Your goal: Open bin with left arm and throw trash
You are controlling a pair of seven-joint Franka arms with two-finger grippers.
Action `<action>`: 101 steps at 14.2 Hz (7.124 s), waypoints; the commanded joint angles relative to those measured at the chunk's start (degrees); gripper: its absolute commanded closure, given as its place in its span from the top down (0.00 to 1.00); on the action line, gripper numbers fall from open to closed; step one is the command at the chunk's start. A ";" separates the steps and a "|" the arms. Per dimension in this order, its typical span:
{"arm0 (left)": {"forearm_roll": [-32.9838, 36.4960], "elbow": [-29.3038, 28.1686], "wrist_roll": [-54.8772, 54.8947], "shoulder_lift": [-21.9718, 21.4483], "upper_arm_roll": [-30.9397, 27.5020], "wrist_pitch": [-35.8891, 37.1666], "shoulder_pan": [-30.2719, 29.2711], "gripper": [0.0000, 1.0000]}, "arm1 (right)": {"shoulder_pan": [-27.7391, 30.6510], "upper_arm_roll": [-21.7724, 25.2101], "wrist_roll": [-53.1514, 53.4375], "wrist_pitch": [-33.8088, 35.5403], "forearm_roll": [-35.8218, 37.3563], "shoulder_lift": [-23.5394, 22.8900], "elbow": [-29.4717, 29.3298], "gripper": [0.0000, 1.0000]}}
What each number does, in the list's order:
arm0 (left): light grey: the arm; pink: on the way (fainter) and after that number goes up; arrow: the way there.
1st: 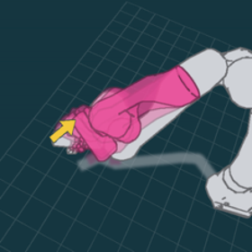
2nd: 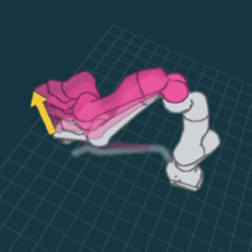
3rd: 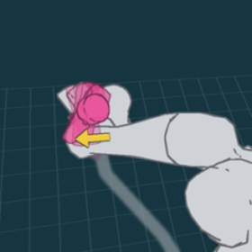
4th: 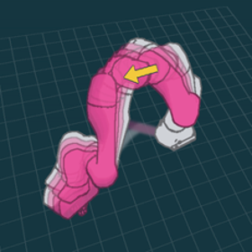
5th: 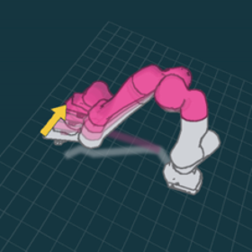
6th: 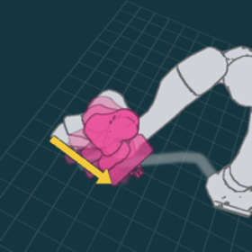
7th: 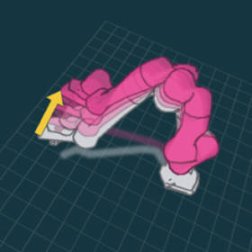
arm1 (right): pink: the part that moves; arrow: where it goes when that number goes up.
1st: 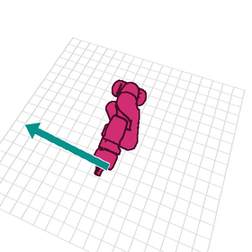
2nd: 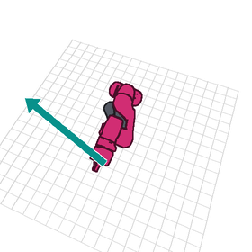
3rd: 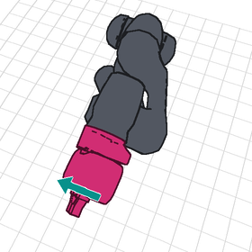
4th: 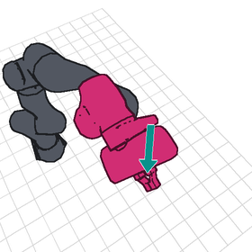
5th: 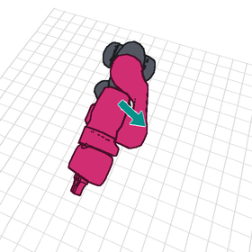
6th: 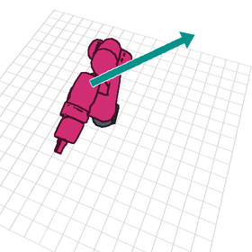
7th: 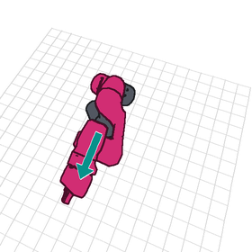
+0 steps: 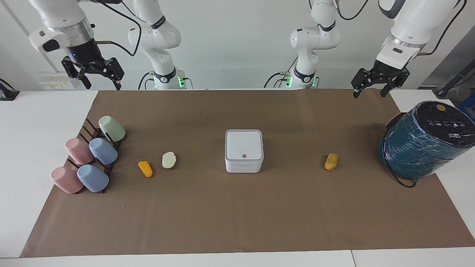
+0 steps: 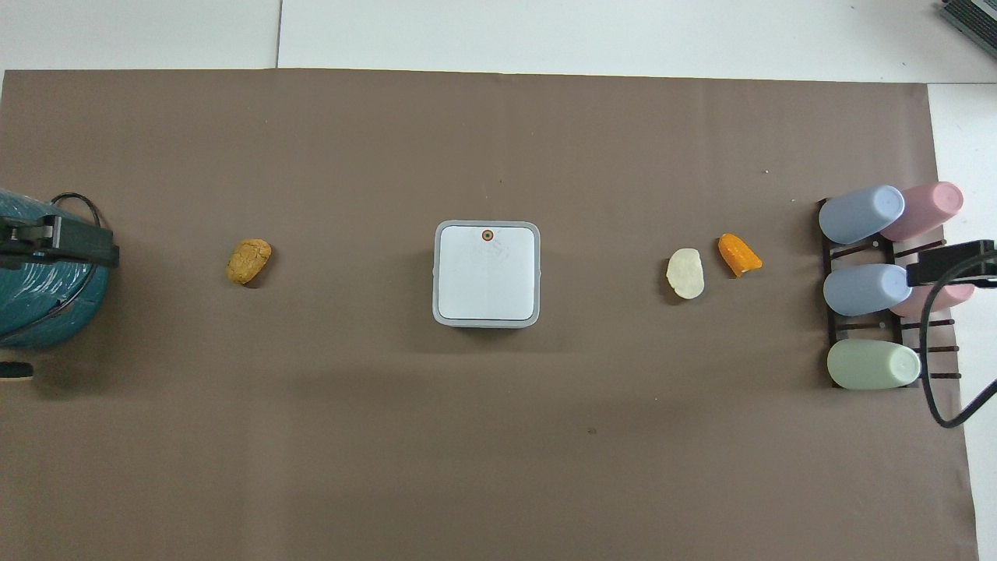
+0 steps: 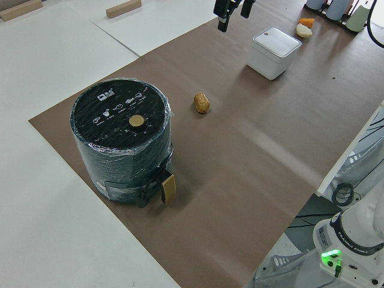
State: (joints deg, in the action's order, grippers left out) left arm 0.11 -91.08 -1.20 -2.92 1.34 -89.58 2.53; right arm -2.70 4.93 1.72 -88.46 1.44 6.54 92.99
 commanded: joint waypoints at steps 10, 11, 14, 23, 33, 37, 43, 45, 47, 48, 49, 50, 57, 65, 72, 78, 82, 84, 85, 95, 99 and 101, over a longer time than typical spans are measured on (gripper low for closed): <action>-0.38 -2.61 0.32 -1.57 -0.02 -6.73 0.28 1.00 | 0.15 -0.19 0.65 0.56 -0.48 1.10 0.79 1.00; -0.38 -2.70 0.32 -1.39 0.24 -8.40 0.46 1.00 | 0.24 -0.19 0.65 0.56 -0.48 1.10 0.79 1.00; -0.46 -2.79 0.40 -0.96 0.59 -10.09 3.62 0.94 | 0.15 -0.27 0.65 0.56 -0.48 1.10 0.79 1.00; -0.46 -10.34 -3.62 4.92 0.59 -28.17 18.90 0.00 | -0.29 -0.54 0.65 -0.14 0.40 1.45 2.99 1.00; -0.55 -10.52 -15.50 16.09 0.59 -48.14 29.81 0.00 | -0.03 -0.45 -0.05 -1.37 0.32 1.63 4.05 1.00; -0.55 -10.61 -18.22 20.57 0.59 -54.29 31.31 0.00 | 0.32 -0.45 -1.28 -1.54 0.32 1.63 4.66 1.00; -0.55 -11.75 -19.28 22.34 0.59 -54.13 32.10 0.00 | -3.10 -0.45 -1.11 -22.08 -2.49 -1.60 16.61 1.00; -0.55 -11.40 -20.07 20.94 0.59 -51.59 32.10 0.00 | -3.28 -0.54 -0.67 -28.93 -6.42 -7.31 16.61 1.00; -0.55 -11.40 -20.16 17.61 0.59 -46.95 32.10 0.00 | -5.64 -0.45 0.56 -33.78 -8.47 -11.97 16.61 1.00; -0.55 -11.40 -20.16 15.33 0.59 -43.18 32.10 0.00 | -6.52 -0.45 1.78 -36.15 -8.47 -14.26 17.05 1.00; -0.55 -11.40 -20.25 13.13 0.50 -38.88 31.93 0.00 | -7.66 -0.45 2.49 -39.04 -8.47 -15.76 18.27 1.00; -0.55 -11.40 -20.34 11.28 0.50 -34.74 31.58 0.00 | -8.46 -0.45 2.58 -41.68 -8.47 -16.38 19.85 1.00; -0.55 -11.84 -17.36 0.46 0.24 -16.08 21.14 0.00 | -10.49 -0.45 0.31 -52.33 -8.47 -17.61 30.49 1.00; -0.55 -17.10 -0.84 -0.95 0.33 -22.73 7.68 0.00 | -10.49 -0.36 0.91 -56.48 -8.39 -20.34 30.85 0.15; -0.55 -19.40 6.73 -1.83 0.15 -25.90 2.58 1.00 | -10.57 -0.36 6.36 -56.04 -8.39 -20.43 29.54 0.00; -0.55 -23.52 12.08 3.08 0.15 -37.48 0.73 1.00 | -11.45 -1.58 20.32 -29.88 -8.30 -16.65 11.03 0.00; -0.55 -27.82 14.90 6.51 0.15 -48.21 0.29 1.00 | -11.54 -7.29 31.99 -28.43 -11.97 -17.71 4.40 0.00; -0.55 -30.72 19.36 7.22 0.15 -52.34 0.37 1.00 | -12.41 -9.75 40.78 -31.50 -16.80 -19.11 2.73 0.00; -0.64 -32.65 23.04 7.22 0.15 -55.41 0.37 1.00 | -13.55 -9.94 44.04 -33.69 -19.00 -19.98 2.73 0.00; -0.64 -35.04 24.66 15.66 0.15 -66.16 0.90 0.52 | -21.56 -9.94 55.23 -44.43 -25.52 -26.23 7.20 0.00; -0.55 -34.78 23.61 15.22 0.15 -65.29 1.16 0.00 | -21.65 -9.94 55.06 -45.22 -25.52 -26.76 8.17 0.00; -0.55 -33.91 23.43 13.39 0.24 -64.76 1.25 0.00 | -22.00 -9.94 55.14 -47.07 -25.52 -26.67 9.58 0.00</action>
State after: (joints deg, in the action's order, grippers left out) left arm 0.12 -125.32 22.50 12.70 1.59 -154.71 3.52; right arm -24.43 -4.86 56.73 -132.95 -22.60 -20.74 100.30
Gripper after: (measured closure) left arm 0.595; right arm 0.903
